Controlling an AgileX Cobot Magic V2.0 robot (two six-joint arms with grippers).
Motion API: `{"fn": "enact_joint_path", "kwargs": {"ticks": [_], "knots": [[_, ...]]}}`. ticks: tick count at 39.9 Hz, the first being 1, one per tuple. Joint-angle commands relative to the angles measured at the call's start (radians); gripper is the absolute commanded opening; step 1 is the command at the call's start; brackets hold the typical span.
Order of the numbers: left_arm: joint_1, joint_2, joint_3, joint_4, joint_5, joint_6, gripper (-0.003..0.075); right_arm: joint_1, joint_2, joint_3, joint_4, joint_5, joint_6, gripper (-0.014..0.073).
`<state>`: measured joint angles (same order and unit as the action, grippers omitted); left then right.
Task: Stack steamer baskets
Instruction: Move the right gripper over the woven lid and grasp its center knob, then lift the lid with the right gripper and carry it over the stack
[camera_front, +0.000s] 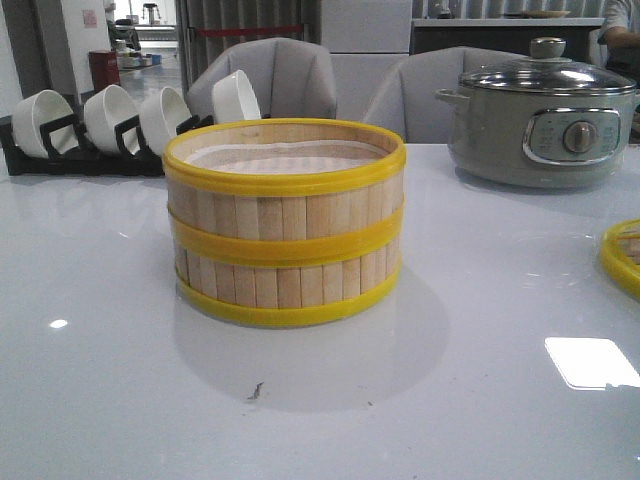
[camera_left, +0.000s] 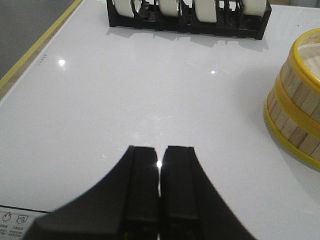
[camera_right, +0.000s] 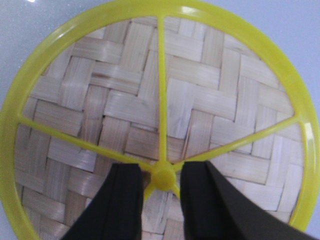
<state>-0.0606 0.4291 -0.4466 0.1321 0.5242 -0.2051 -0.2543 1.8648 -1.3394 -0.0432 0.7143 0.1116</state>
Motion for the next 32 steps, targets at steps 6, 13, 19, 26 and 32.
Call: {"fn": "enact_joint_path", "kwargs": {"ticks": [6,13,19,26,32], "knots": [[0.001,0.004,-0.027,0.002,-0.085,-0.005,0.0085,-0.003,-0.051,-0.032,-0.001,-0.043,-0.007,0.0311],[0.001,0.004,-0.027,0.002,-0.085,-0.005,0.0085,-0.003,-0.045,-0.032,-0.001,-0.045,-0.007,0.0311],[0.001,0.004,-0.027,0.002,-0.085,-0.005,0.0085,-0.003,-0.035,-0.032,-0.001,-0.042,-0.007,0.0311],[0.001,0.004,-0.027,0.002,-0.085,-0.005,0.0085,-0.003,-0.033,-0.032,-0.001,-0.049,-0.007,0.031],[0.001,0.004,-0.027,0.002,-0.085,-0.005,0.0085,-0.003,-0.033,-0.032,-0.001,-0.05,-0.007,0.031]]}}
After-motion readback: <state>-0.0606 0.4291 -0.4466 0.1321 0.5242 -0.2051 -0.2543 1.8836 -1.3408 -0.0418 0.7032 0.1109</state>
